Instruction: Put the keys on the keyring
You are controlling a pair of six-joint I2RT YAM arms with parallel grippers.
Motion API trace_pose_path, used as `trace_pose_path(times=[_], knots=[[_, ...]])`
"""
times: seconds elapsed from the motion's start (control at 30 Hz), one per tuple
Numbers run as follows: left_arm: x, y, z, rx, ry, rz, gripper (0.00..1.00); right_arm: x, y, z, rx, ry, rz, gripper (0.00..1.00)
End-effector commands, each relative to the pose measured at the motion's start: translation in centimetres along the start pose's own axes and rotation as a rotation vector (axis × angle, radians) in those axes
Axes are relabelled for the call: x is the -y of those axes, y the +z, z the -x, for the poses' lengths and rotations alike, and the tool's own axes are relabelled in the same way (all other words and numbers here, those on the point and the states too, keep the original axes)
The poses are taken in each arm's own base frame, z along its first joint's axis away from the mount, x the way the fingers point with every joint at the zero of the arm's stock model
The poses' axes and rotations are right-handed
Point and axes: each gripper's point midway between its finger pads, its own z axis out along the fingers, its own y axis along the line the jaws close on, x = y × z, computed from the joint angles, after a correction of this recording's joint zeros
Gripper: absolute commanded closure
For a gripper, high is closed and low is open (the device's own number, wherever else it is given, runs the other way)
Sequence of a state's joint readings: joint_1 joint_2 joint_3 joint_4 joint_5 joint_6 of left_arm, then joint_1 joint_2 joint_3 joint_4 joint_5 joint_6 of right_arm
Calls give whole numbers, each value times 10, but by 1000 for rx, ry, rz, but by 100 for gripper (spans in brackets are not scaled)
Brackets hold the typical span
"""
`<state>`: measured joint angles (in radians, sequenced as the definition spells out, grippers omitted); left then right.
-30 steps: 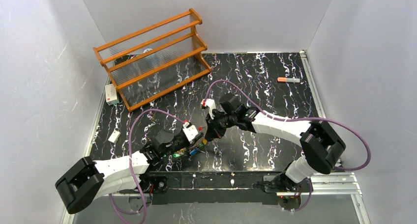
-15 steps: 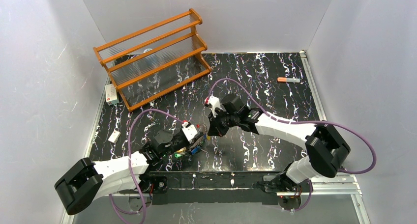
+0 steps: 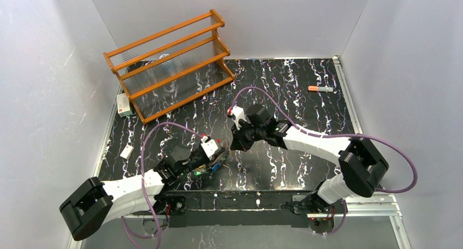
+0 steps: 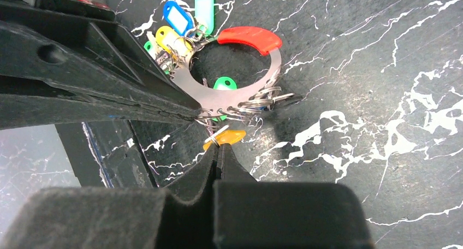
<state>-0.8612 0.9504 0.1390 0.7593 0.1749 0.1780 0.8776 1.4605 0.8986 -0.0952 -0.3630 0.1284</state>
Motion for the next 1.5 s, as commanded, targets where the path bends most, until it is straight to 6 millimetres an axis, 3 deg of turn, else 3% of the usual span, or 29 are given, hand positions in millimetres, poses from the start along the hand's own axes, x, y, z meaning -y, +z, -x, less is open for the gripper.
trace_pose_path(times=[0.0,0.6,0.63,0.8,1.03,1.13,1.3,1.47], knots=[[-2,-2,14,58,-3,11,100,1,7,-2,11,-3,15,99],[-3,-4,18,89,-27,31,100,3,9,-9,11,-1,16,99],[-3,-5,17,90,-27,32,100,3,9,-10,11,-6,20,97],[-3,-6,15,89,-32,33,100,-7,3,-4,69,-75,69,68],[-2,-7,14,91,-36,32,100,-17,-26,26,294,-191,53,57],[-2,-8,15,96,-34,30,100,-28,-37,30,389,-303,95,56],[1,-8,17,103,-25,16,100,-54,-52,20,546,-597,220,58],[6,-9,20,117,-13,-20,100,-65,-57,19,628,-764,265,58]])
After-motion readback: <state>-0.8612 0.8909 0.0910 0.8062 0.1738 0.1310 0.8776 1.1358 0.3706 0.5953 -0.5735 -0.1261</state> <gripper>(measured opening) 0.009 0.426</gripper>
